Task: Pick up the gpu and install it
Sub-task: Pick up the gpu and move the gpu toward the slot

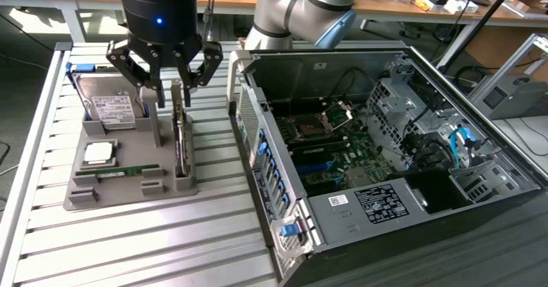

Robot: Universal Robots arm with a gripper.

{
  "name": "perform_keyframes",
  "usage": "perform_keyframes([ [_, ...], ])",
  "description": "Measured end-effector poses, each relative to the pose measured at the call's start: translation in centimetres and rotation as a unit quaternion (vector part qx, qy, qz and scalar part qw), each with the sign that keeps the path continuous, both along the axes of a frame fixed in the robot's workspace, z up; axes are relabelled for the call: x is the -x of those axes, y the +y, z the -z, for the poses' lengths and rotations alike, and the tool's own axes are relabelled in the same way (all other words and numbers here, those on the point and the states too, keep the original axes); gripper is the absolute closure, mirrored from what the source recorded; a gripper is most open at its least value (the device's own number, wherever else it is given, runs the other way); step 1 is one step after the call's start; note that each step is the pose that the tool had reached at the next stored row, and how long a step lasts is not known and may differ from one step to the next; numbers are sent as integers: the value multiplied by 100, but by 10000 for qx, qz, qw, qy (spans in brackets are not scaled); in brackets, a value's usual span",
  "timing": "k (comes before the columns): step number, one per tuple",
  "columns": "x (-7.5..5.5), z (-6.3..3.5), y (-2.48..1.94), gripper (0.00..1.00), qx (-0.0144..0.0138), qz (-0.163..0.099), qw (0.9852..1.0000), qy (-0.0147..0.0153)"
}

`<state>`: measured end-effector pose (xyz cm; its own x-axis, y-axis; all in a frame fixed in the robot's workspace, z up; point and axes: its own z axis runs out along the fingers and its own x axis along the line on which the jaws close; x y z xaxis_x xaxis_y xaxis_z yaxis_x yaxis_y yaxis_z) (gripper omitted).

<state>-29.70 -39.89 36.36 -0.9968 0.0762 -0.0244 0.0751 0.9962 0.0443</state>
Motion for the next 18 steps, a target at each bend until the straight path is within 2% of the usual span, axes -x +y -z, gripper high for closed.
perform_keyframes([
  [18, 0, 60, 0, 58, 0, 0, 10000, 0],
])
